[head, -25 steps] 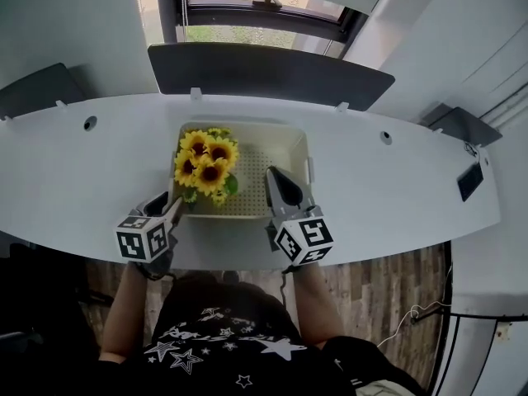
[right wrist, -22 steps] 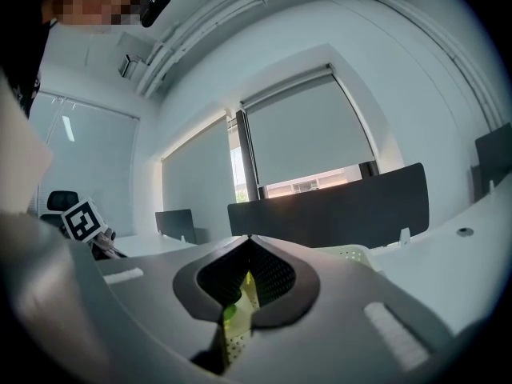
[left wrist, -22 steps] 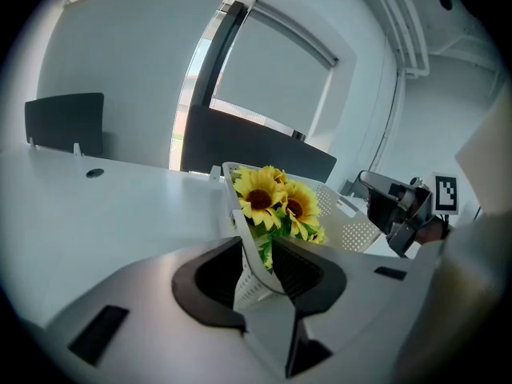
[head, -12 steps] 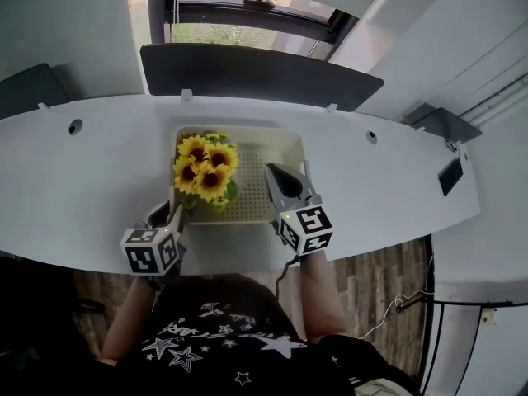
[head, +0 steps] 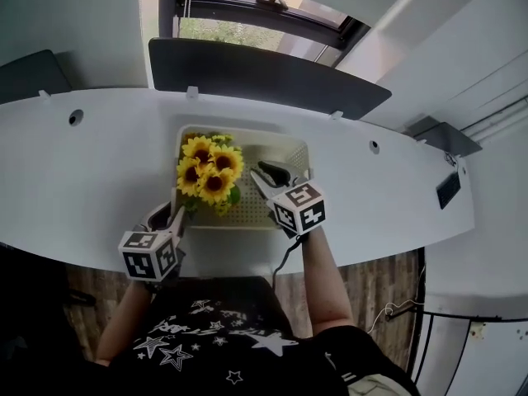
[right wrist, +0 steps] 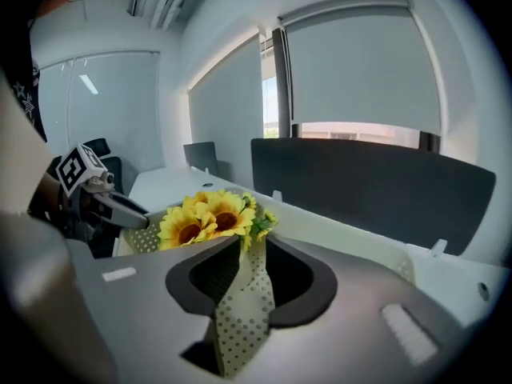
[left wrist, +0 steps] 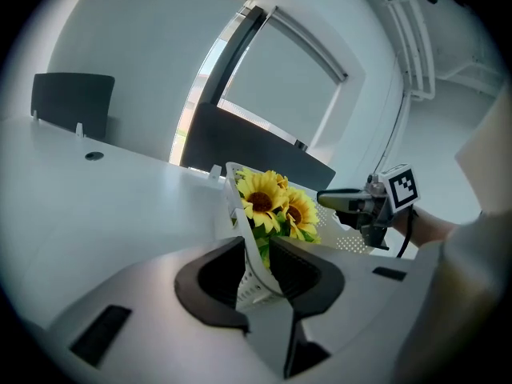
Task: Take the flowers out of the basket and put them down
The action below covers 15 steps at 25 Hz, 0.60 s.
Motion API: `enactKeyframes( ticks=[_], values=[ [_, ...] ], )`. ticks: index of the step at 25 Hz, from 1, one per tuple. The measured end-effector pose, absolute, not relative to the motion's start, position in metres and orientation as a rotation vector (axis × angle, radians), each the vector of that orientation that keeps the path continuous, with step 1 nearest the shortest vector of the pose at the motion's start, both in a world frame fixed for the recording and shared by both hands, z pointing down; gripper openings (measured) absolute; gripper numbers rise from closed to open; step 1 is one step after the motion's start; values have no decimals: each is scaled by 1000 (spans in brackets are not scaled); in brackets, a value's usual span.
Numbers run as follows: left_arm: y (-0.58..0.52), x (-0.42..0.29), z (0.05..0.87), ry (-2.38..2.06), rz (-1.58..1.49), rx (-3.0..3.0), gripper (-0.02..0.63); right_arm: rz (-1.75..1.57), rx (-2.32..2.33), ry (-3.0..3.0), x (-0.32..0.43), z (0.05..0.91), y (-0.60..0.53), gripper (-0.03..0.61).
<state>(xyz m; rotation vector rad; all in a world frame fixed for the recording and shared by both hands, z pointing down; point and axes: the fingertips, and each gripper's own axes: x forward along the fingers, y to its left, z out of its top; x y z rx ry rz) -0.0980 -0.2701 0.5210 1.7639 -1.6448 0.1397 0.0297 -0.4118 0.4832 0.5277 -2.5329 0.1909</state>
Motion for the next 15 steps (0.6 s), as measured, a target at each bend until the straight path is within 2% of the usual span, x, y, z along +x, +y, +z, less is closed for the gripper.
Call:
enactKeyframes(
  ticks=[3, 6, 15],
  values=[
    [-270, -99, 522, -1675, 129, 1746, 98, 194, 353, -2471, 16, 508, -405, 169],
    [-269, -100, 524, -1701, 138, 1725, 95, 216, 214, -2437, 8, 524, -397, 227],
    [-269, -102, 522, -1763, 142, 1693, 91, 155, -12, -2343, 0, 565, -386, 327]
  ],
)
